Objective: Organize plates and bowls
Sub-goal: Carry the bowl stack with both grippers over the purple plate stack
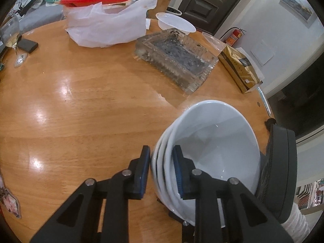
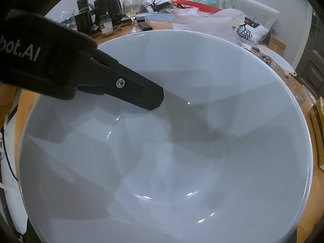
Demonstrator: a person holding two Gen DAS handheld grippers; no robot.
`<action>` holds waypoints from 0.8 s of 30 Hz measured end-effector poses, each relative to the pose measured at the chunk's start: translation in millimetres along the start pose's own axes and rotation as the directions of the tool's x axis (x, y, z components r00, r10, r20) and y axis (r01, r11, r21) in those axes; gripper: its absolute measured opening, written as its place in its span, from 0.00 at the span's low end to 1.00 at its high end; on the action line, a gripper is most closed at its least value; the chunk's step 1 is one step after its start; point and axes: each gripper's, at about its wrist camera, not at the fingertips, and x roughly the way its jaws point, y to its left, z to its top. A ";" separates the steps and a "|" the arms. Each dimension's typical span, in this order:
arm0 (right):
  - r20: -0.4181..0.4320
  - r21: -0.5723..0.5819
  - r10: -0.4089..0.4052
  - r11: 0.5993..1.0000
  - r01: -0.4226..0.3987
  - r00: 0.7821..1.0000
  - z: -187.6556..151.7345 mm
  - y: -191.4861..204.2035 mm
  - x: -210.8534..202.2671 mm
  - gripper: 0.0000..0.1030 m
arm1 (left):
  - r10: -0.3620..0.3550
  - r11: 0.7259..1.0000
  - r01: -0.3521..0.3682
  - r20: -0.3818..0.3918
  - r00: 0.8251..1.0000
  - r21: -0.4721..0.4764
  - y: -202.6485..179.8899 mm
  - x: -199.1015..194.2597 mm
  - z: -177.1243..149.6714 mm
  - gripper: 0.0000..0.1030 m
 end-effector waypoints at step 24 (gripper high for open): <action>0.064 0.014 -0.020 1.000 0.019 0.998 -13.2 9.2 -33.9 0.99 | 0.018 0.996 -0.018 0.007 1.000 0.086 -27.8 -19.6 -20.7 0.22</action>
